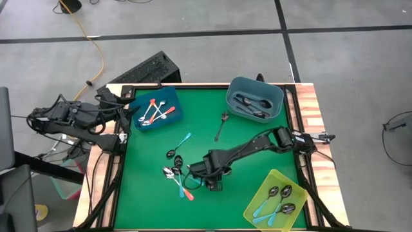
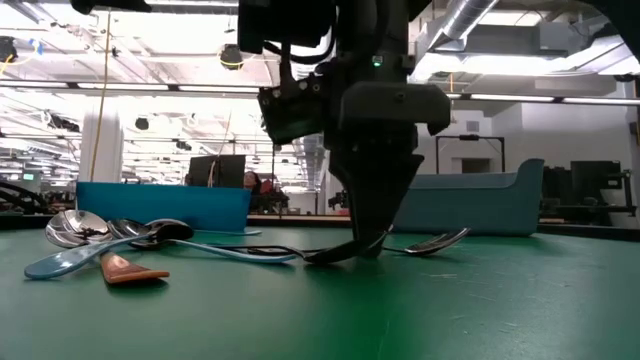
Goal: Sort silverware by color (type)
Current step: Put the black spoon into the blue bin
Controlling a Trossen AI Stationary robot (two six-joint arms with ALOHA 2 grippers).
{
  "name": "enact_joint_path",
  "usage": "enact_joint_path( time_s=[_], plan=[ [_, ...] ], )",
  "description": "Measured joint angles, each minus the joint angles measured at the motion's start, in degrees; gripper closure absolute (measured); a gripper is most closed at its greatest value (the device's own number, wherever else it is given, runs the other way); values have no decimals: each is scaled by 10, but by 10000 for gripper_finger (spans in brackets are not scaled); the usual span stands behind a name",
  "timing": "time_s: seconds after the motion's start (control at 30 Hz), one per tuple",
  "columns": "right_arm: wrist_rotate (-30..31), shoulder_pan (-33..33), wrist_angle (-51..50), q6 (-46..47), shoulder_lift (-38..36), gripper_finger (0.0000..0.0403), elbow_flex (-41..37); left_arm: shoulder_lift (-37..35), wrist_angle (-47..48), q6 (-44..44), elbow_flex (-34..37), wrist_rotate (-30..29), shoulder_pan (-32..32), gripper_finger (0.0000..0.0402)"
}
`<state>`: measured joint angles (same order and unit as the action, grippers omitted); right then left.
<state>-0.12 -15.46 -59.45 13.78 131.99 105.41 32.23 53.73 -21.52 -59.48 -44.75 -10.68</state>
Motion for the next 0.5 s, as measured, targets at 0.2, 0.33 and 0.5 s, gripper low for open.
enact_joint_path(
  time_s=[0.2,0.33,0.5],
  plan=[
    [-13,7,11,-4,-1,292,-8,0,0,2,0,-1,0,223],
    [-31,17,13,-3,0,351,-9,0,0,0,0,-3,0,223],
    [-35,29,8,12,1,391,-9,0,-1,0,0,-7,0,223]
  ],
)
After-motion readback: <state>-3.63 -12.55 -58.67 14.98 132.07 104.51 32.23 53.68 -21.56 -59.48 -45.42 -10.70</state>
